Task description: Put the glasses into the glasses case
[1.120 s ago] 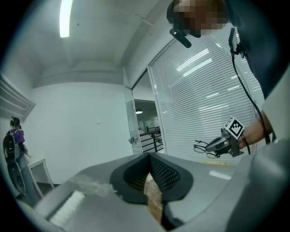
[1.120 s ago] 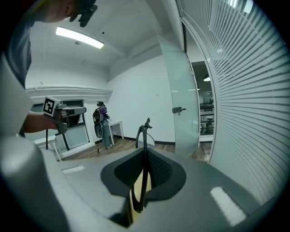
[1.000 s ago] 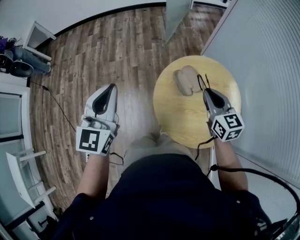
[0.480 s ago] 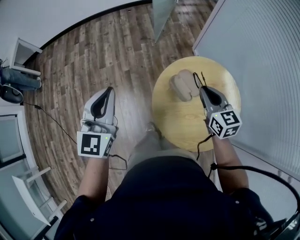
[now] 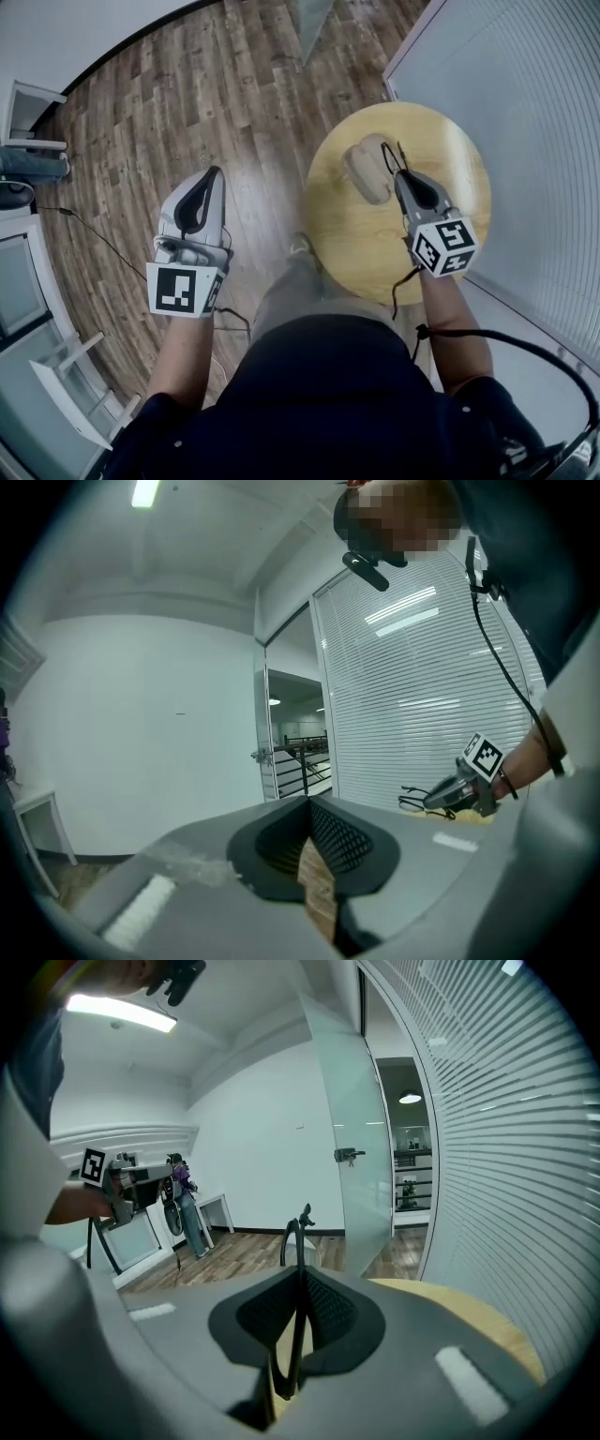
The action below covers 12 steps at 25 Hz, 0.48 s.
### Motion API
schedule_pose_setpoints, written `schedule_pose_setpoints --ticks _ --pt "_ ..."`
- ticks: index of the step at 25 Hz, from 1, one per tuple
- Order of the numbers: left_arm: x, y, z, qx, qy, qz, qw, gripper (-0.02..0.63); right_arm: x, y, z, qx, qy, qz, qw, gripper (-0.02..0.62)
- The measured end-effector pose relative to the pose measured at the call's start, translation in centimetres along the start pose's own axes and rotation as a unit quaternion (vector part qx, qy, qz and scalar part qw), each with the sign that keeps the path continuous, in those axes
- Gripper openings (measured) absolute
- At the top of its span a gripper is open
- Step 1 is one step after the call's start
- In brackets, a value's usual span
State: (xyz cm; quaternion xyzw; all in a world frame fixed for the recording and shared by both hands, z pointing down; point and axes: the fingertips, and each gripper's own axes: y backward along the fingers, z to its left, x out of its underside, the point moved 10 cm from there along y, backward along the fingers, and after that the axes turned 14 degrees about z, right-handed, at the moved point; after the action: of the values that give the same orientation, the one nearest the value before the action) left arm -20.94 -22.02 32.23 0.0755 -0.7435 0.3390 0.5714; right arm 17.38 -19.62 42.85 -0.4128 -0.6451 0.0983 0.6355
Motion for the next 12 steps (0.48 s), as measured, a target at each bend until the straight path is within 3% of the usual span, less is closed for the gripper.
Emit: schedule_pose_setpoints --ticks 6,12 --pt "1.7 -3.3 -0.8 0.021 -0.003 0.016 0.9996 0.000 1.5 -2.9 -1.3 -0.007 -0.008 0.024 1.000 0.025" --pt "2.4 -4.5 -0.8 0.013 0.000 0.030 0.9995 0.000 2.2 -4.6 -1.5 -0.014 -0.001 0.040 0.999 0.025"
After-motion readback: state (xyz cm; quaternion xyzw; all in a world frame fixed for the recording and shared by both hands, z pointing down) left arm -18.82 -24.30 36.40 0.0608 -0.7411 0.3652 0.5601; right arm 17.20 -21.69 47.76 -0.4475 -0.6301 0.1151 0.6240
